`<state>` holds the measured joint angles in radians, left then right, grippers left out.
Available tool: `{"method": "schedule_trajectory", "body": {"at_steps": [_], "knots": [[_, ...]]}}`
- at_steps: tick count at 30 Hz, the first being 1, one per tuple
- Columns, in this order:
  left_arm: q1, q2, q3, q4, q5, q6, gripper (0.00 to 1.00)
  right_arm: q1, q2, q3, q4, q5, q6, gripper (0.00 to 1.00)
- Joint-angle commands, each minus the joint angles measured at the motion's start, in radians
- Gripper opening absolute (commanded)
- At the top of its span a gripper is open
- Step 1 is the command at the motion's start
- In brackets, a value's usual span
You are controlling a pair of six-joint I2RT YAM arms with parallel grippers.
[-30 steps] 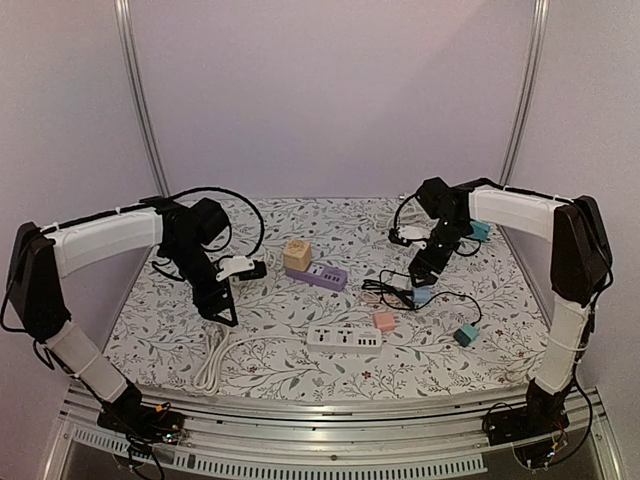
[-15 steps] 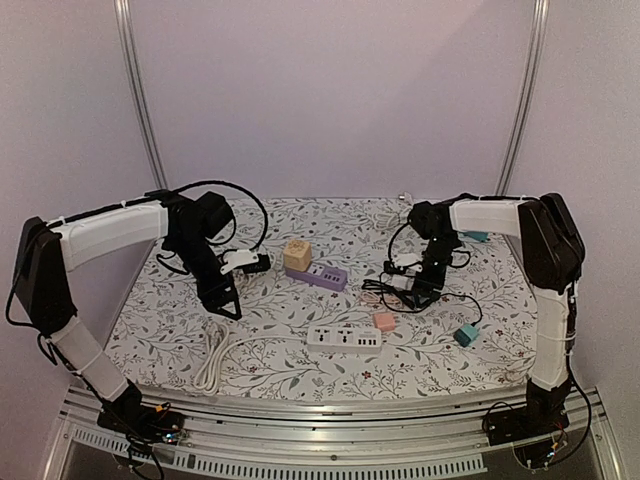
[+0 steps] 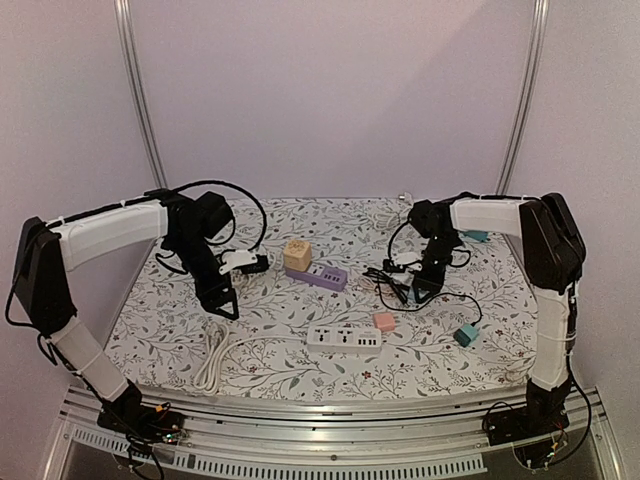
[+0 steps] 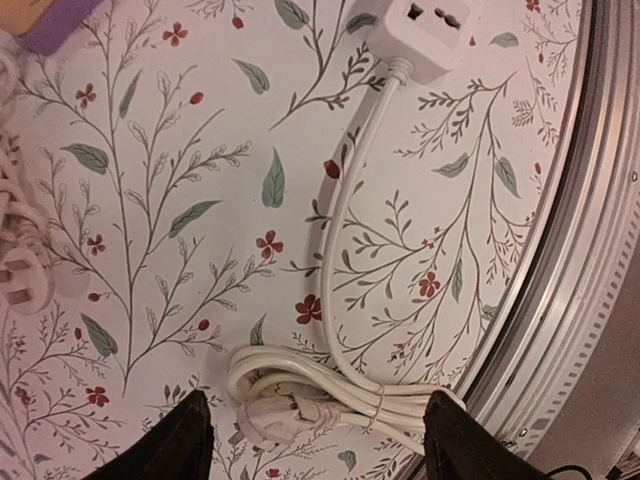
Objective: Insert the plug
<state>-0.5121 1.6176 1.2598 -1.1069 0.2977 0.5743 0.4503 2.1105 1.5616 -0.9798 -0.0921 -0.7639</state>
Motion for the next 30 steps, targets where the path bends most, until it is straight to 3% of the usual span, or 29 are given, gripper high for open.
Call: {"method": "schedule_trajectory", "body": {"at_steps": [1,3,7,11,14,17,21,25,30], "knots": [[0.007,-0.038,0.05,-0.057,-0.037,0.005,0.72,0.004,-0.119,-0.014,0.019,-0.024,0.013,0.07],[0.007,-0.052,0.086,-0.105,-0.061,0.016,0.72,0.006,-0.193,-0.025,0.055,-0.022,0.041,0.0],[0.004,-0.076,0.233,-0.236,-0.119,0.088,0.73,0.043,-0.365,-0.081,0.185,-0.041,0.128,0.0],[-0.027,-0.052,0.55,-0.294,-0.185,0.118,0.87,0.16,-0.541,-0.192,0.437,0.097,0.244,0.0],[-0.077,0.015,0.776,-0.27,-0.145,0.04,0.99,0.269,-0.649,-0.293,0.672,0.253,0.34,0.0],[-0.152,0.091,0.93,-0.216,-0.094,-0.095,0.99,0.338,-0.697,-0.338,0.796,0.386,0.442,0.0],[-0.243,0.195,1.078,-0.112,-0.033,-0.313,0.99,0.388,-0.706,-0.315,0.838,0.525,0.626,0.0],[-0.304,0.237,1.065,0.006,0.009,-0.455,1.0,0.44,-0.689,-0.279,0.855,0.618,0.757,0.0],[-0.362,0.257,0.989,0.171,0.002,-0.568,0.99,0.533,-0.639,-0.237,0.907,0.679,0.724,0.0]]}}
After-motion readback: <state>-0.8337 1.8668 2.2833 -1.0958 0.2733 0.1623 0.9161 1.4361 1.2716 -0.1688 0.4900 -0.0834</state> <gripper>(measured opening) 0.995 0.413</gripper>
